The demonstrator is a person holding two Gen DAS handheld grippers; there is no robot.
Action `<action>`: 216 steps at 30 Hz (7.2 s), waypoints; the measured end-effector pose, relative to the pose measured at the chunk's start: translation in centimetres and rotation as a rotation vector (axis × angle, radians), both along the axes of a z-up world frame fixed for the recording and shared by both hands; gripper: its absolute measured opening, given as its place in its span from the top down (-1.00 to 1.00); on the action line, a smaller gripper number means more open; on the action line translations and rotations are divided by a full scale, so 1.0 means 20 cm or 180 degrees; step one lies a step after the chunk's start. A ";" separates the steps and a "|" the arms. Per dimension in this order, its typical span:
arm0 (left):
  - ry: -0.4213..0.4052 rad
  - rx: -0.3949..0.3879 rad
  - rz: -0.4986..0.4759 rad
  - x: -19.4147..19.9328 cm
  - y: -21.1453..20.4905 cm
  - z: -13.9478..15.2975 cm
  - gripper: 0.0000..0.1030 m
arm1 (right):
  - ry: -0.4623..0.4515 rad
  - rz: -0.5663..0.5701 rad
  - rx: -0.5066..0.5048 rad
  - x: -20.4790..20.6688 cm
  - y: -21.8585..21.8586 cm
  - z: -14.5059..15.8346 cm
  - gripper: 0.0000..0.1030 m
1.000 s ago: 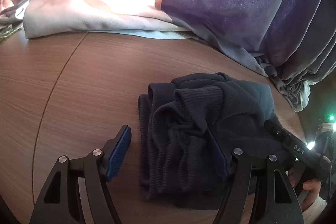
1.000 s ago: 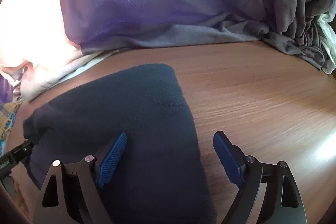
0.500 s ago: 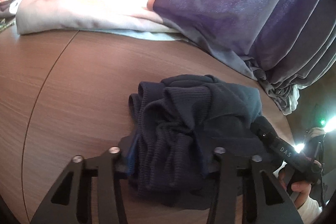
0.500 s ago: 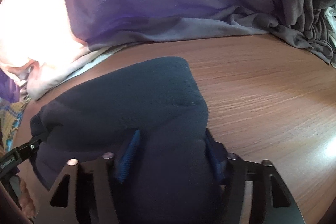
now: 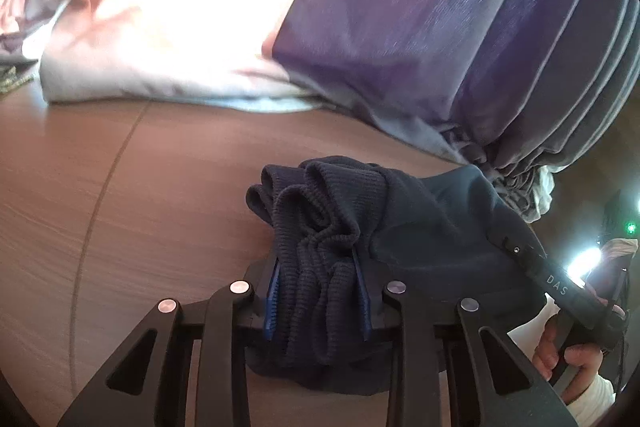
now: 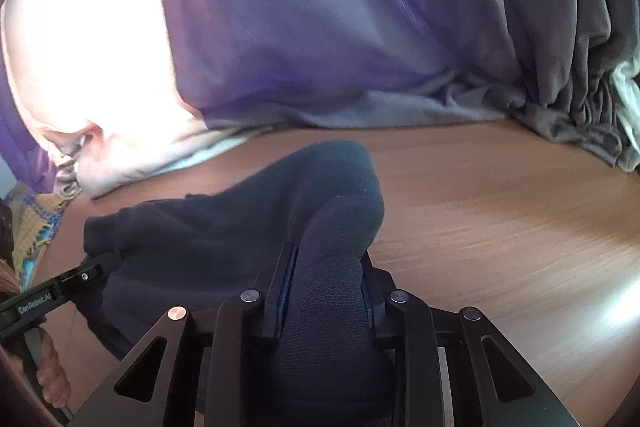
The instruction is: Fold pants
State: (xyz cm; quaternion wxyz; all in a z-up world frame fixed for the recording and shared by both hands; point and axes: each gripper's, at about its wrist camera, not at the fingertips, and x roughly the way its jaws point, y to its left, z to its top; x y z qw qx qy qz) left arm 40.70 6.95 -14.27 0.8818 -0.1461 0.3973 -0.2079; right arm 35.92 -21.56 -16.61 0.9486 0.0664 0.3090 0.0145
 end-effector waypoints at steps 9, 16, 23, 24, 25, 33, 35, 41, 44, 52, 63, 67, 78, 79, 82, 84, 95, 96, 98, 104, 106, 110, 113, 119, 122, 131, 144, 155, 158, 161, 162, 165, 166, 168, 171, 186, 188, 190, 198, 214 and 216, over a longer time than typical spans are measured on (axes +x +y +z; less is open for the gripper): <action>-0.0371 0.0092 0.0116 -0.16 0.26 0.21 0.42 | -0.0390 0.0088 -0.0084 -0.19 0.18 0.23 0.45; -0.0501 0.0333 0.0272 -0.23 0.57 0.30 0.42 | -0.0585 0.0304 -0.0086 -0.25 0.50 0.33 0.45; -0.0488 0.0570 0.0409 -0.21 0.87 0.28 0.42 | -0.0622 0.0549 -0.0143 -0.22 0.83 0.32 0.45; -0.0471 0.0636 0.0412 -0.19 0.91 0.26 0.42 | -0.0598 0.0567 -0.0145 -0.21 0.87 0.31 0.45; -0.0453 0.0687 0.0406 -0.18 0.95 0.25 0.42 | -0.0563 0.0586 -0.0127 -0.19 0.91 0.29 0.45; -0.0255 0.0999 0.0419 -0.03 1.12 0.11 0.42 | -0.0350 0.0774 -0.0157 -0.06 1.17 0.08 0.45; -0.0203 0.1048 0.0423 0.00 1.14 0.06 0.42 | -0.0286 0.0809 -0.0222 -0.03 1.22 0.04 0.45; -0.0060 0.1089 0.0383 0.05 1.18 -0.05 0.41 | -0.0122 0.0857 -0.0324 0.04 1.30 -0.09 0.45; -0.0042 0.1118 0.0363 0.05 1.19 -0.07 0.39 | -0.0094 0.0805 -0.0333 0.04 1.30 -0.13 0.42; -0.0079 0.1443 0.0576 0.00 1.20 -0.06 -0.05 | 0.0088 0.0647 -0.0396 0.00 1.30 -0.16 0.06; -0.0602 0.1669 0.0517 -0.24 1.08 0.11 -0.08 | -0.0068 0.0781 -0.0432 -0.19 1.29 -0.05 0.00; -0.0600 0.1665 0.0236 -0.21 1.01 0.07 0.36 | -0.0031 0.0947 -0.0392 -0.20 1.30 -0.09 0.03; -0.0290 0.1740 0.0344 -0.20 1.05 -0.10 0.47 | 0.0039 0.1013 -0.0460 -0.24 1.28 -0.19 0.12; -0.0291 0.1737 0.0356 -0.21 1.05 -0.11 0.47 | 0.0043 0.1006 -0.0459 -0.25 1.27 -0.20 0.12; -0.0279 0.1727 0.0374 -0.21 1.06 -0.11 0.47 | 0.0084 0.0978 -0.0363 -0.24 1.23 -0.22 0.12; -0.0283 0.1744 0.0367 -0.21 1.05 -0.11 0.47 | 0.0108 0.0937 -0.0272 -0.24 1.19 -0.22 0.11; -0.0337 0.1876 0.0407 -0.23 1.02 -0.09 0.35 | 0.0154 0.0961 -0.0180 -0.23 1.15 -0.20 0.10; -0.0368 0.1907 0.0429 -0.25 1.01 -0.08 0.31 | 0.0107 0.0931 -0.0213 -0.24 1.15 -0.18 0.10; -0.0453 0.1930 0.0457 -0.29 0.98 -0.03 0.14 | -0.0030 0.0870 -0.0237 -0.30 1.13 -0.11 0.10; -0.0554 0.1708 0.0404 -0.43 0.89 0.09 0.13 | 0.0084 0.1045 -0.0240 -0.37 1.08 -0.08 0.39; -0.0547 0.1608 0.0401 -0.47 0.85 0.12 0.10 | 0.0062 0.1053 -0.0306 -0.40 1.06 -0.07 0.39; -0.0561 0.1571 0.0443 -0.58 0.76 0.19 -0.03 | -0.0082 0.1000 -0.0368 -0.50 0.99 0.00 0.39; -0.0609 0.1592 0.0410 -0.66 0.66 0.24 -0.16 | -0.0234 0.0936 -0.0397 -0.59 0.95 0.08 0.38; -0.0735 0.1460 0.0416 -0.84 0.52 0.35 -0.52 | -0.0397 0.0726 -0.0414 -0.78 0.84 0.20 -0.17; -0.0796 0.1392 0.0445 -0.94 0.48 0.41 -0.73 | -0.0469 0.0608 -0.0416 -0.89 0.77 0.24 -0.33; -0.0994 0.1342 0.0589 -1.28 0.35 0.55 -1.00 | -0.0622 0.0376 -0.0385 -1.21 0.60 0.34 -0.77; -0.1103 0.1328 0.0672 -1.73 0.23 0.58 -1.00 | -0.0601 0.0345 -0.0353 -1.65 0.45 0.33 -0.82; -0.1134 0.1300 0.0714 -1.96 0.21 0.59 -1.00 | -0.0646 0.0326 -0.0410 -1.93 0.41 0.31 -0.82; -0.1131 0.1299 0.0718 -2.00 0.21 0.59 -1.00 | -0.0643 0.0331 -0.0411 -1.97 0.41 0.31 -0.82; -0.1147 0.1300 0.0717 -2.02 0.20 0.60 -1.00 | -0.0656 0.0329 -0.0430 -2.00 0.41 0.32 -0.82; -0.1147 0.1301 0.0713 -2.03 0.19 0.60 -1.00 | -0.0660 0.0331 -0.0426 -2.01 0.41 0.32 -0.82; -0.1162 0.1311 0.0694 -2.06 0.17 0.61 -1.00 | -0.0671 0.0318 -0.0418 -2.04 0.39 0.32 -0.82; -0.1163 0.1320 0.0689 -2.07 0.17 0.61 -1.00 | -0.0675 0.0316 -0.0413 -2.04 0.39 0.32 -0.82; -0.1160 0.1331 0.0694 -2.09 0.16 0.62 -1.00 | -0.0691 0.0299 -0.0414 -2.06 0.38 0.32 -0.82; -0.1181 0.1326 0.0679 -2.11 0.15 0.62 -1.00 | -0.0717 0.0280 -0.0421 -2.09 0.38 0.33 -0.82; -0.1246 0.1401 0.0694 -2.20 0.12 0.63 -1.00 | -0.0790 0.0261 -0.0432 -2.16 0.35 0.34 -0.82; -0.1246 0.1410 0.0691 -2.22 0.11 0.63 -1.00 | -0.0788 0.0266 -0.0431 -2.17 0.35 0.34 -0.82; -0.1252 0.1421 0.0692 -2.23 0.11 0.63 -1.00 | -0.0784 0.0273 -0.0429 -2.17 0.35 0.34 -0.82; -0.1265 0.1429 0.0696 -2.26 0.10 0.64 -1.00 | -0.0788 0.0278 -0.0436 -2.21 0.35 0.34 -0.82; -0.1273 0.1465 0.0733 -2.27 0.09 0.65 -1.00 | -0.0785 0.0294 -0.0430 -2.23 0.34 0.33 -0.82; -0.1263 0.1470 0.0737 -2.26 0.09 0.65 -1.00 | -0.0783 0.0296 -0.0432 -2.23 0.34 0.33 -0.82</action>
